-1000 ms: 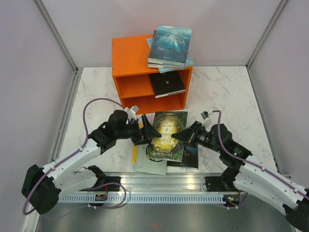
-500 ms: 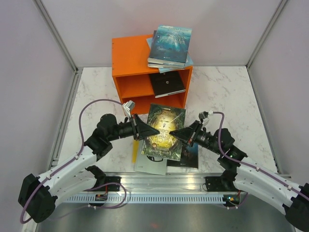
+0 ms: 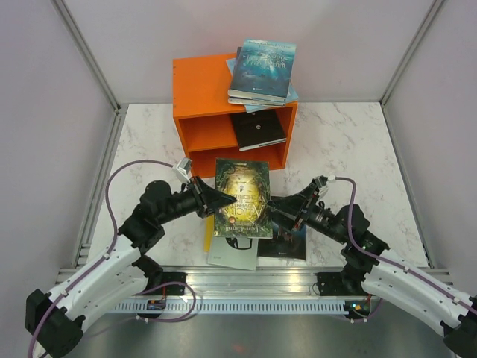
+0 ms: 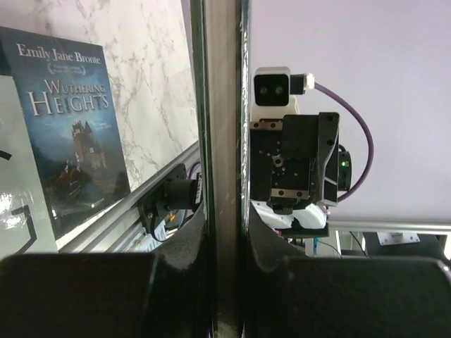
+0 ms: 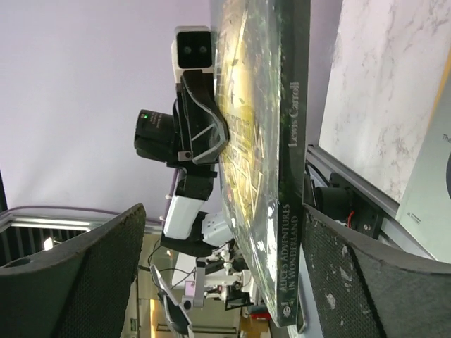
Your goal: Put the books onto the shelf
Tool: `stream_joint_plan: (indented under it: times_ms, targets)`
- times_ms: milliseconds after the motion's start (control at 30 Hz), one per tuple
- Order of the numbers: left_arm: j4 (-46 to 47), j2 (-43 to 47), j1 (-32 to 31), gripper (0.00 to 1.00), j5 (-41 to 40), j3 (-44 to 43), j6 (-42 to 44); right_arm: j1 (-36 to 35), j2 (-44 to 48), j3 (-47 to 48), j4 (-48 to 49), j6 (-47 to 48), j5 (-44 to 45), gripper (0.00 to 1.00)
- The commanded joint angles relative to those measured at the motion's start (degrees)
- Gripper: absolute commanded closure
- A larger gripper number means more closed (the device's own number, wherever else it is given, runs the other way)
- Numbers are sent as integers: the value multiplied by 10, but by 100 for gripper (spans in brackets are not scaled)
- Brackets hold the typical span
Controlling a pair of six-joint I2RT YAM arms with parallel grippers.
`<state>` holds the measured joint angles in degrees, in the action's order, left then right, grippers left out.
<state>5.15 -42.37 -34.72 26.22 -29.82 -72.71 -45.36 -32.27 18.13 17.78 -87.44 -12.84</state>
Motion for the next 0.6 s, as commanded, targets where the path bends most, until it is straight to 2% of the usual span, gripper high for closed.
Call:
stream_joint_plan:
  times_ms: [0, 267, 400, 567]
  targets:
    - [-7, 20, 3, 98, -77, -40, 0, -17, -1, 4, 2, -13, 14, 12]
    - [-29, 26, 3, 98, -135, -41, -31, -70, -49, 17, 45, -14, 34, 22]
    - [-51, 25, 3, 98, -163, -51, -36, -89, -71, 14, 82, -27, 52, 38]
    - [-71, 26, 3, 98, -166, -43, -41, -98, -95, 23, 138, -39, 70, 49]
